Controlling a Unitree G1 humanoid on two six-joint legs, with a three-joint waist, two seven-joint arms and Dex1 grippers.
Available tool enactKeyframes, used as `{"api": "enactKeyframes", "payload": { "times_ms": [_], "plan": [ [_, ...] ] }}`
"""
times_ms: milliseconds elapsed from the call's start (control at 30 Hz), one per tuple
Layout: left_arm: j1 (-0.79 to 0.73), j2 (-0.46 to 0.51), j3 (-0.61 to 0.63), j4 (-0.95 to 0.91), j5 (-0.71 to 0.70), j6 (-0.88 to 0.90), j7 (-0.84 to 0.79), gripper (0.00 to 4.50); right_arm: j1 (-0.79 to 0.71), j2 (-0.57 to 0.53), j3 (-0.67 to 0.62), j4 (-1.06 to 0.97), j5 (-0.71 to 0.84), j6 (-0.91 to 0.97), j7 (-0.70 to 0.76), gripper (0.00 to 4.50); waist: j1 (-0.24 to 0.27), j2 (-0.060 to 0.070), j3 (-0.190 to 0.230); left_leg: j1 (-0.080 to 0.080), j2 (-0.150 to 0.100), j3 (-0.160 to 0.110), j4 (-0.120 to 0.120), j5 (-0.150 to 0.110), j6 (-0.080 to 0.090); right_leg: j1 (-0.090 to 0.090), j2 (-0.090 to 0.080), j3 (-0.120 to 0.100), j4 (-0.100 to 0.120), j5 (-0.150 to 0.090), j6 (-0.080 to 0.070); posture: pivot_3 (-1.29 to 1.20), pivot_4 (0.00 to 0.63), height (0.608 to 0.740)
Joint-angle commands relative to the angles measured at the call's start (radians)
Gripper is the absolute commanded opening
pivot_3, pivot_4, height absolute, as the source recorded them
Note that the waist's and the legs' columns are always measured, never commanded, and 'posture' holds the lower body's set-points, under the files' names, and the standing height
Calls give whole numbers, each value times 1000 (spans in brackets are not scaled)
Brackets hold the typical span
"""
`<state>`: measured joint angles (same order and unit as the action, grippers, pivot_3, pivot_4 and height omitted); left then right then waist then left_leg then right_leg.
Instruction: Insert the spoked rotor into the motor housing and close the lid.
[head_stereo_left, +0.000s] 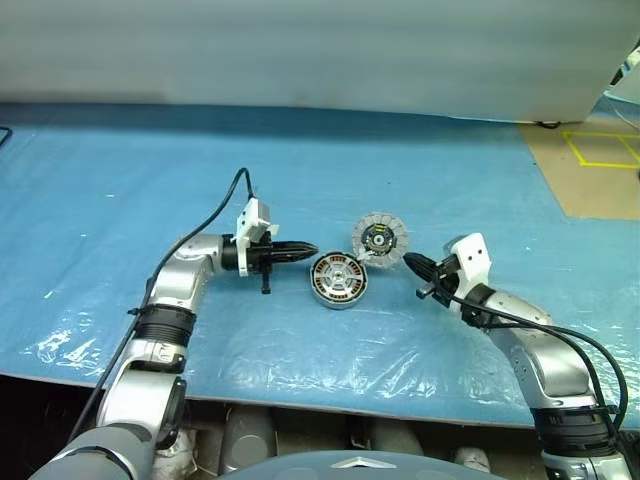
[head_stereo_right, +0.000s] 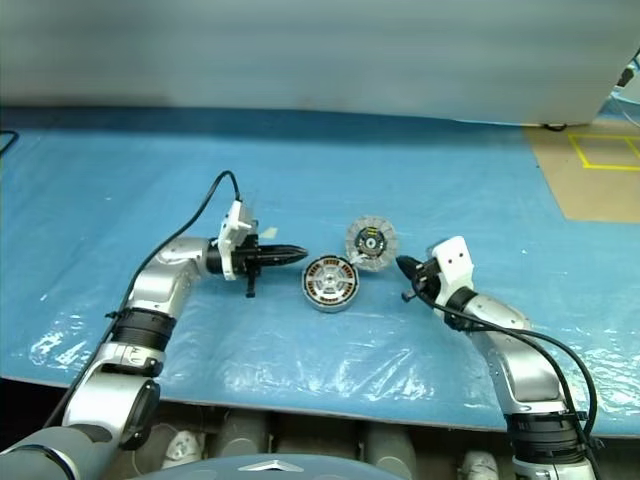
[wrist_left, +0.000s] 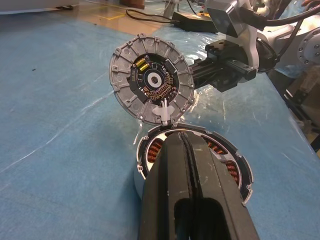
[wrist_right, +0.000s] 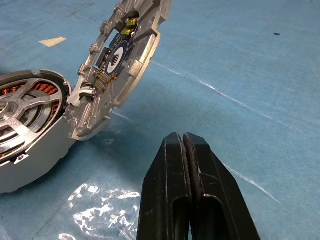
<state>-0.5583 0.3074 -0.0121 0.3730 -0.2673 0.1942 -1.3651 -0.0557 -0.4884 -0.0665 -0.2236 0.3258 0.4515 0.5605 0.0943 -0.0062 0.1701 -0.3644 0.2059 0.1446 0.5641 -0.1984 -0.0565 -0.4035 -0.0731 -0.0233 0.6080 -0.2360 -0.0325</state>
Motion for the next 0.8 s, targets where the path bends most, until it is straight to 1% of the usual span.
{"api": "enactKeyframes", "payload": {
  "times_ms": [33,300,567,667,800],
  "plan": [
    [16,15,-13,-48,-26,0,13,17,-17,-12,-8,-1,-14,-30,8,0,0,0,0,0,0,0,0,0,0,0,0,0,0,0,0,0,150,740],
    [18,29,-27,-37,-44,-14,24,17,16,-40,-13,-23,-6,-2,51,0,0,0,0,0,0,0,0,0,0,0,0,0,0,0,0,0,150,740],
    [-14,18,-41,-12,-47,-23,27,17,90,-102,-12,-112,60,47,156,0,1,0,0,0,0,0,0,0,1,0,0,0,0,0,0,0,150,740],
    [-23,15,-43,-2,-46,-28,27,17,98,-105,-7,-136,75,59,168,0,1,0,0,0,0,1,0,0,1,0,0,1,0,0,0,0,150,740],
    [-30,15,-45,7,-43,-34,27,17,86,-102,0,-141,56,55,154,0,1,1,0,0,0,1,0,1,1,0,0,1,0,0,0,0,150,740]
  ]
}}
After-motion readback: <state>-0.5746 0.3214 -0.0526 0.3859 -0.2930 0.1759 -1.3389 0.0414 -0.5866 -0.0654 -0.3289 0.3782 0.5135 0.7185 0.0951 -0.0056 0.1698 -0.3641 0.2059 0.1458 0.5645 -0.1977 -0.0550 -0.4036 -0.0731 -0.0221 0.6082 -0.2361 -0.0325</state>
